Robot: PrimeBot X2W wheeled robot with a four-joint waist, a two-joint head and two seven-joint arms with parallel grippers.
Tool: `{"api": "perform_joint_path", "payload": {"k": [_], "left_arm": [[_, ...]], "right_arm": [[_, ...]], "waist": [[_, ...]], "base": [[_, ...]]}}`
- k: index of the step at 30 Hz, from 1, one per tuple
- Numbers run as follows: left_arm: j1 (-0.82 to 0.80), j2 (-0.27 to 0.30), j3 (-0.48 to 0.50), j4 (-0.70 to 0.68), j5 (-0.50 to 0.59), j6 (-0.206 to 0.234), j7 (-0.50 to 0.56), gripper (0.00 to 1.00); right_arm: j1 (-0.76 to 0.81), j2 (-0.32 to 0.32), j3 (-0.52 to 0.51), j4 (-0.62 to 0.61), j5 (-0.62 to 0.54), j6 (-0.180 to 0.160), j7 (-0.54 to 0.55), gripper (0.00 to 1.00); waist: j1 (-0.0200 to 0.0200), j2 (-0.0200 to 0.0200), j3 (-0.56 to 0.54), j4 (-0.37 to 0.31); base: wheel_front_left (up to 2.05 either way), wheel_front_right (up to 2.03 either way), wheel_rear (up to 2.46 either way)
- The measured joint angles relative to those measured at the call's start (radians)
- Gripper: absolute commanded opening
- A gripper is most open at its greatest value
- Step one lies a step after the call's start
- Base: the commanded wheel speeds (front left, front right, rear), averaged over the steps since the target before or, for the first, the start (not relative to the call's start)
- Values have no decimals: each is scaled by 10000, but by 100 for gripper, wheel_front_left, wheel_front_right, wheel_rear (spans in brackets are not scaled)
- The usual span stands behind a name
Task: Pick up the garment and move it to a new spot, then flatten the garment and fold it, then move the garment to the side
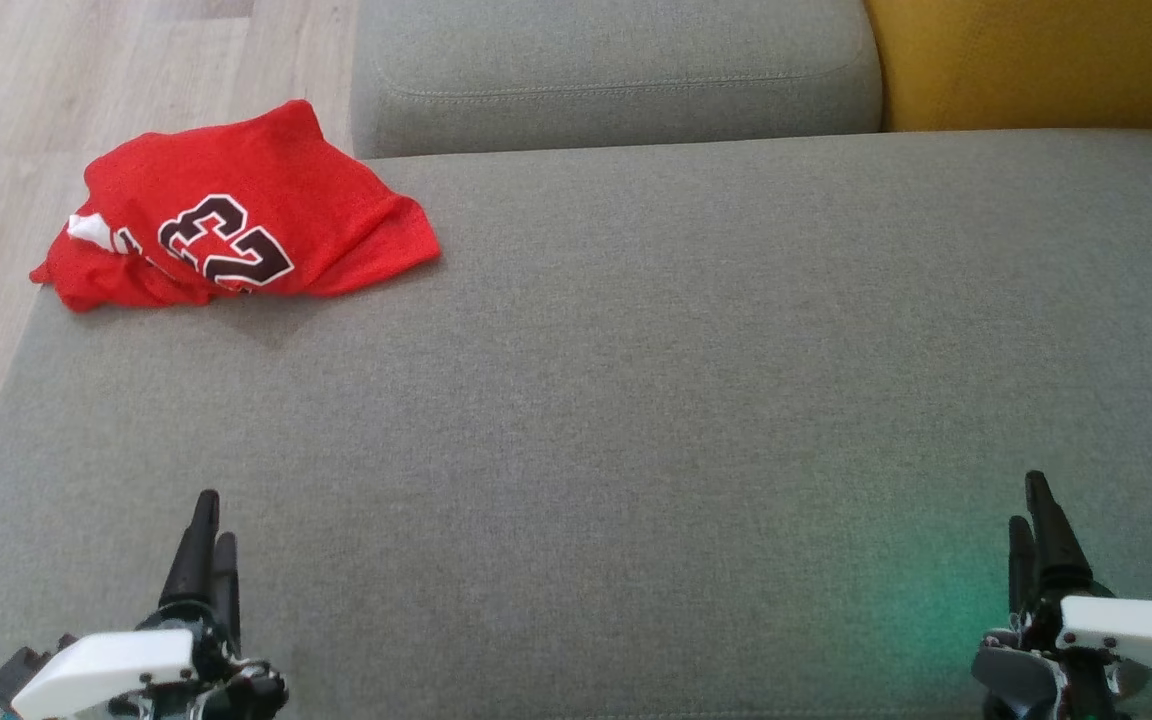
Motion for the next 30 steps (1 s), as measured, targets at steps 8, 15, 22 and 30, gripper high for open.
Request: {"api": "perform_joint_path", "payload": {"k": [8, 15, 22, 30], "left_arm": [[21, 0, -174, -420, 1076, 221, -253, 100], [48, 8, -330, -723, 2305, 353, -435, 100], [268, 12, -562, -943, 3496, 527, -614, 100], [396, 19, -763, -1137, 4824, 748, -863, 100]], "right_arm": [[-1, 0, 136, -307, -899, 0, -184, 100], [0, 0, 353, -499, -1760, 0, -408, 100], [1, -2, 462, -646, -2709, 0, -623, 100], [1, -4, 775, -917, -4105, 0, -823, 100]], "waist": [[0, 0, -24, 0], [0, 0, -50, -7], [0, 0, -79, -7], [0, 0, -127, -10]], "base": [[0, 0, 0], [0, 0, 0], [0, 0, 0], [0, 0, 0]]}}
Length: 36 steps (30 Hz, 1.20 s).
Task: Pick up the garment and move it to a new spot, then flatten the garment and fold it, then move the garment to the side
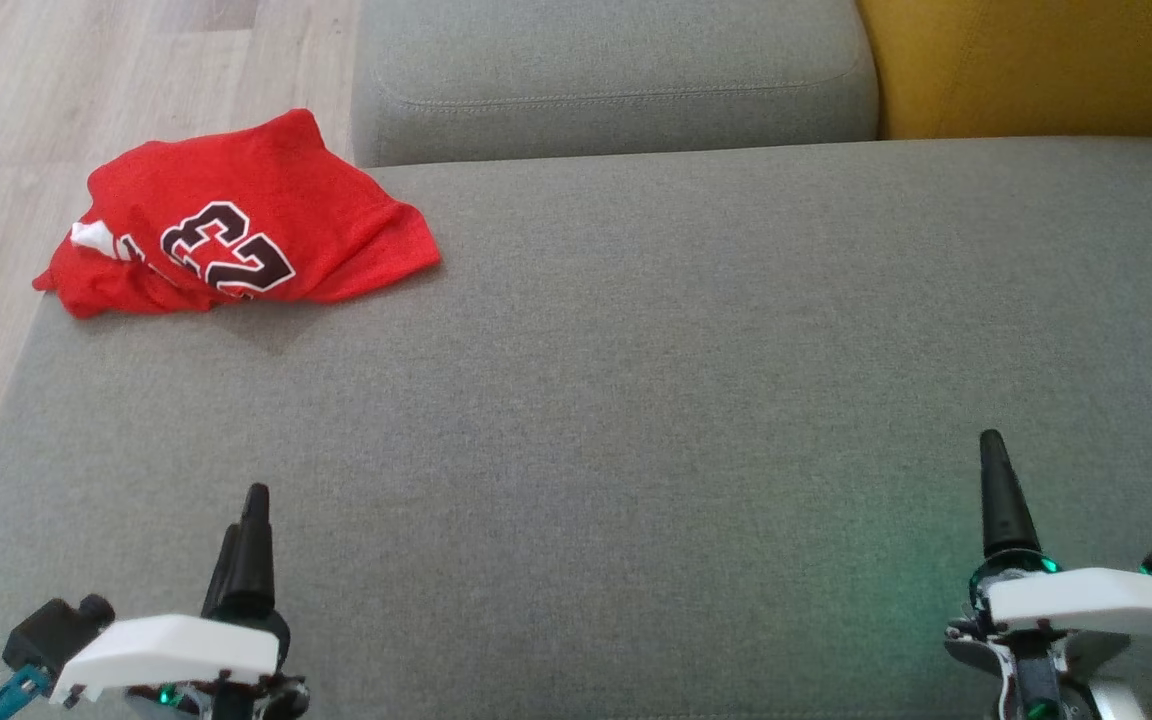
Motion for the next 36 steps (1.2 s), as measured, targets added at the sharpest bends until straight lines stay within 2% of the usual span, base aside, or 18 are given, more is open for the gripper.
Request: {"api": "perform_joint_path", "payload": {"k": [13, 36], "left_arm": [[71, 23, -186, -261, 2203, 219, -355, 100], [472, 153, -470, -508, 5102, 556, -986, 100]], "right_arm": [[4, -6, 568, -228, -2343, 0, -410, 100], [2, -23, 1325, -157, -5461, 0, -1060, 100]], "waist": [[0, 0, -56, -44], [0, 0, -178, -75]], "base": [[0, 0, 0], [0, 0, 0]]}}
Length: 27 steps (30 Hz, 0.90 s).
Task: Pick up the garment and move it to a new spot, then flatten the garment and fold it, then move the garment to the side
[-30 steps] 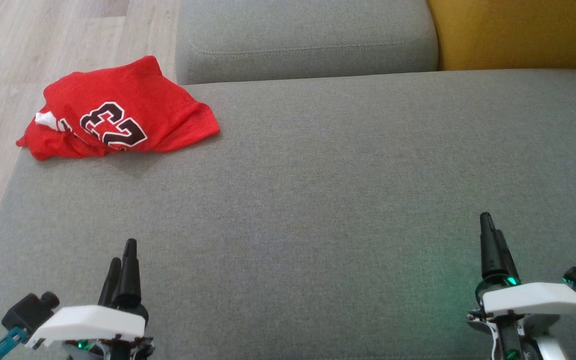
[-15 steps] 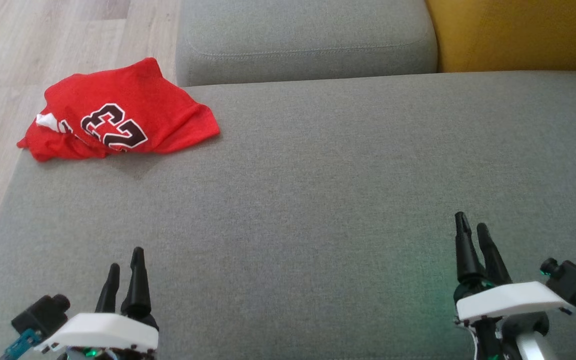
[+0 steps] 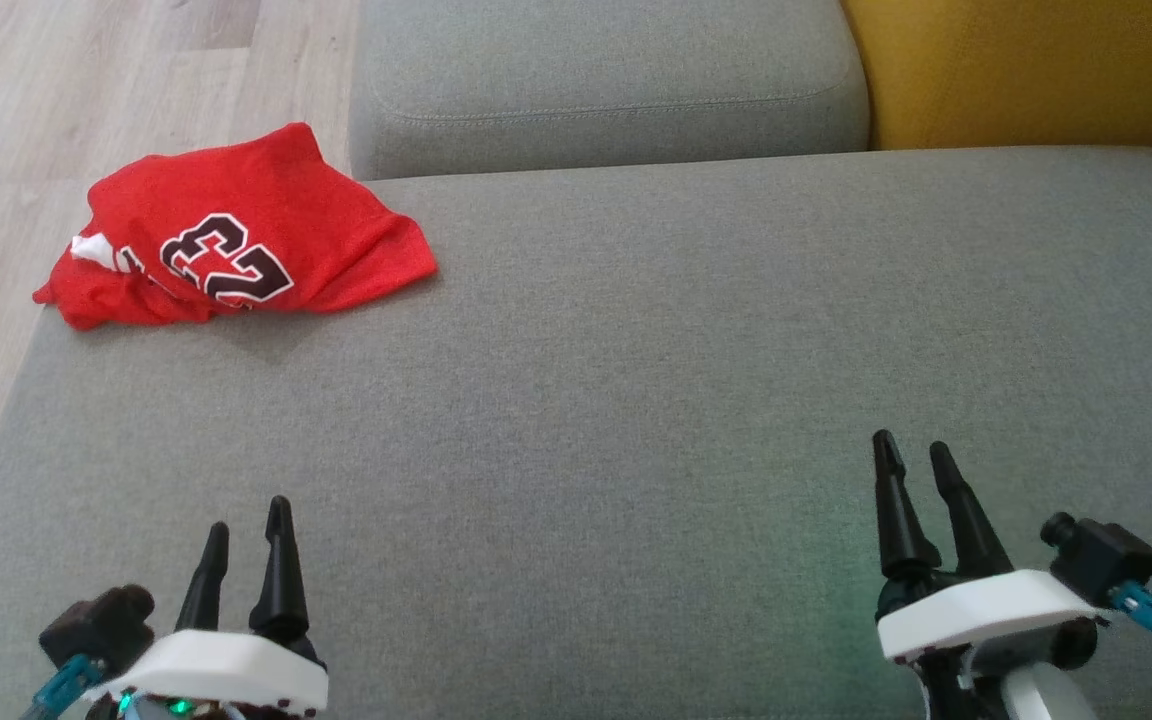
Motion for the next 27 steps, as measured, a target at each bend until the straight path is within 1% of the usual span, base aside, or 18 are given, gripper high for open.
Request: {"api": "perform_joint_path", "payload": {"k": [10, 11, 27], "left_arm": [[40, 42, -203, -29, 1252, 88, -293, 100], [40, 42, -203, -29, 1252, 88, -293, 100], [385, 77, -253, -61, 3064, 272, -740, 100]], "right_arm": [[-2, -8, 236, 128, -1360, 2, -276, 100], [-2, -8, 236, 128, -1360, 2, -276, 100], [-9, -17, 408, 318, -3538, 2, -740, 100]], "waist": [[0, 0, -29, 0], [0, 0, -29, 0], [0, 0, -89, -10]], "base": [[0, 0, 0], [0, 0, 0], [0, 0, 0]]}}
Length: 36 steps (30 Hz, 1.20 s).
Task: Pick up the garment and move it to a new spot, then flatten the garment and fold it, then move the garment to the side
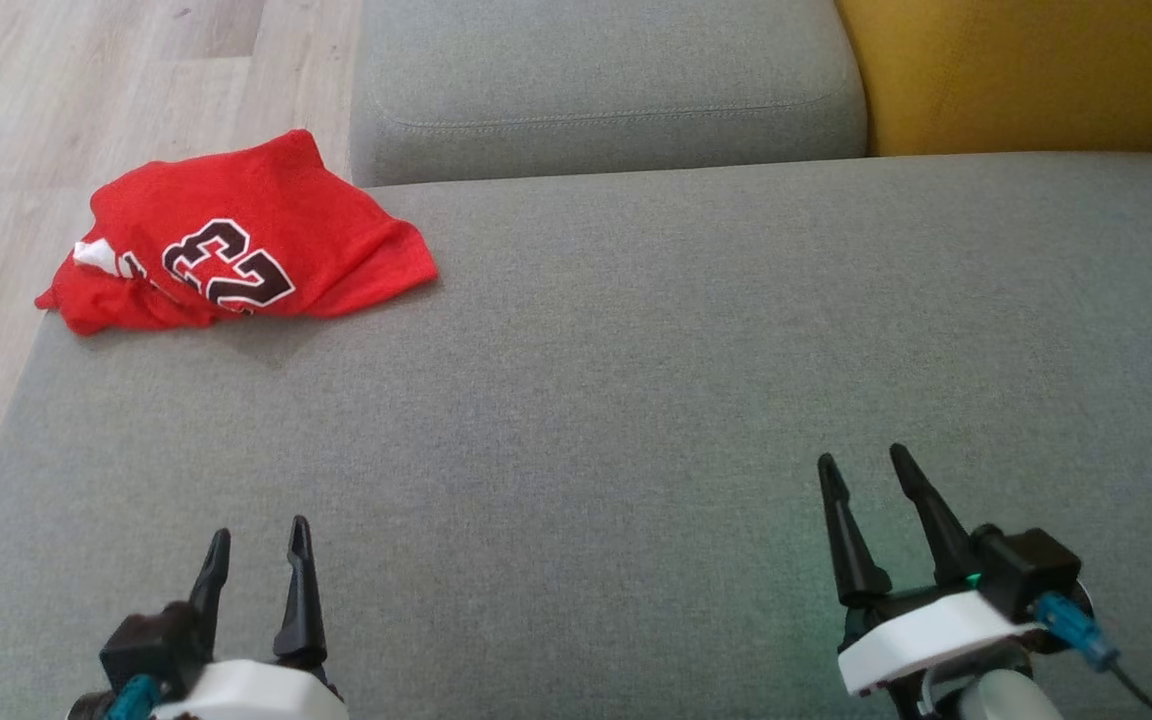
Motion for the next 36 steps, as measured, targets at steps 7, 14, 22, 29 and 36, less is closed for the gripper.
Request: {"api": "perform_joint_path", "payload": {"k": [7, 14, 22, 29, 36], "left_arm": [[9, 0, -6, 2, 767, 52, -228, 100], [31, 0, -10, 15, 1507, 84, -401, 100], [97, 0, -6, 67, 1521, 81, -401, 100], [165, -2, 2, 92, 1521, 79, -401, 100], [164, -4, 6, 150, 1519, 77, -401, 100]], "right_arm": [[-4, -6, 75, 104, -890, 0, -196, 100], [-14, -10, 61, 199, -1697, 2, -397, 100], [-18, -10, -127, 217, -1687, 2, -401, 100], [-23, -10, -155, 267, -1645, 2, -401, 100], [-38, -10, -163, 291, -1628, 2, -403, 100]], "waist": [[0, 0, -17, -17], [0, 0, -24, -31], [0, 0, 6, -15], [0, 0, 27, -18], [0, 0, 39, -18]], "base": [[0, 0, 0], [0, 0, 0], [0, 0, 0], [0, 0, 0], [0, 0, 0]]}}
